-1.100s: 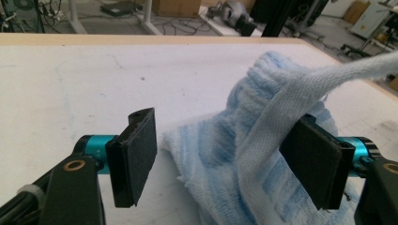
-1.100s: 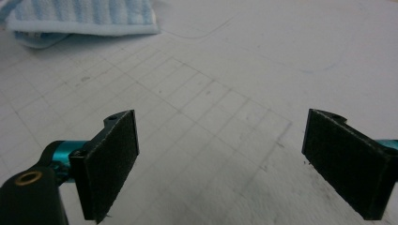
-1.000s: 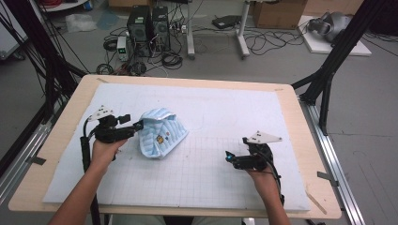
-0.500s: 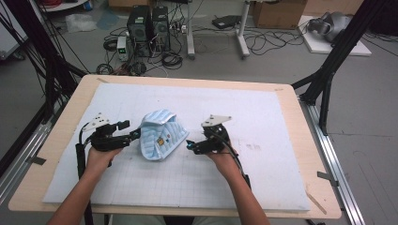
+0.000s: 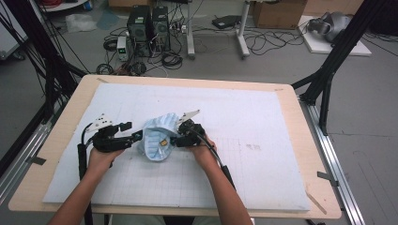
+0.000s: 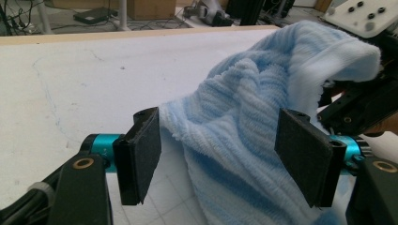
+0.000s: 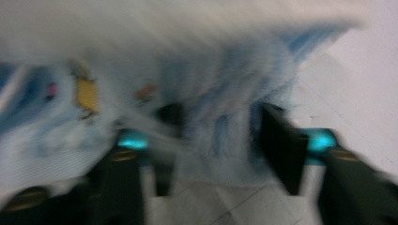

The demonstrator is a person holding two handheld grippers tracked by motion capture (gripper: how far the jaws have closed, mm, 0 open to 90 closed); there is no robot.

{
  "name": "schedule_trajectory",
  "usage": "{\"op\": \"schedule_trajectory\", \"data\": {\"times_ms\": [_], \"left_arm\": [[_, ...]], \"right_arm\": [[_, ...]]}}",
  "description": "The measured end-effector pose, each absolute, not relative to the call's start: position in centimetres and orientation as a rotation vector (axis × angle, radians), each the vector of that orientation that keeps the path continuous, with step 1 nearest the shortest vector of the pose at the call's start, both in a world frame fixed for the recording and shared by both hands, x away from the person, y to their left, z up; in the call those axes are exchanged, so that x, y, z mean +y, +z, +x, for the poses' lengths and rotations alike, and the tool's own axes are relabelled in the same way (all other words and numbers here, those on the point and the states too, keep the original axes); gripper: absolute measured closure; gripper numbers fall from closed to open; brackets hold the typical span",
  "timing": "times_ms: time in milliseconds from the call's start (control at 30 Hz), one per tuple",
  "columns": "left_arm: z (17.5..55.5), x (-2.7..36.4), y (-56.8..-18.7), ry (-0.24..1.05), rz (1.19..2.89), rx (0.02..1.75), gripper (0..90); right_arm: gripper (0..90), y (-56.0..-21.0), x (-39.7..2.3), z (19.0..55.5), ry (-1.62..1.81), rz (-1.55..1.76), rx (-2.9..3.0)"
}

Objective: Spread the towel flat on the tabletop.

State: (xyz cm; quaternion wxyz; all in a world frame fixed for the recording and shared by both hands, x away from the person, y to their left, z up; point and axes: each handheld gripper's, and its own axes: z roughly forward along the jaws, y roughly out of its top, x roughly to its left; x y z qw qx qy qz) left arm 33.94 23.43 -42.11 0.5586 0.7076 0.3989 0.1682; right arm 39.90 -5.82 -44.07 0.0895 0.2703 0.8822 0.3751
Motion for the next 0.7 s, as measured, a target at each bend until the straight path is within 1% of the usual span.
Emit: {"op": "schedule_trajectory", "data": {"times_ms": [33, 67, 333, 433, 500, 567, 700], "left_arm": [[33.9, 23.4, -42.1, 0.397, 1.669, 0.941, 32.0], [33.9, 23.4, -42.1, 0.398, 1.671, 0.940, 32.2], [33.7, 22.8, -41.9, 0.365, 1.677, 0.884, 38.1], [33.4, 22.3, -41.5, 0.336, 1.667, 0.841, 41.2], [33.3, 21.4, -41.4, 0.272, 1.680, 0.778, 42.1], [33.2, 20.5, -41.5, 0.204, 1.701, 0.728, 41.6], [32.9, 19.3, -41.4, 0.187, 1.724, 0.692, 36.2]], "right_arm": [[70.7, -43.9, -5.8, 39.8, 1.098, 0.788, 2.625], [73.2, -43.7, -5.9, 39.6, 1.087, 0.787, 2.629], [74.9, -43.0, -7.2, 39.1, 1.132, 0.844, 2.610], [75.7, -42.8, -7.7, 38.9, 1.147, 0.867, 2.599], [76.1, -42.7, -8.2, 38.7, 1.149, 0.881, 2.596], [76.2, -42.4, -8.7, 38.5, 1.160, 0.900, 2.589], [76.2, -42.2, -9.4, 38.3, 1.159, 0.907, 2.584]]}}
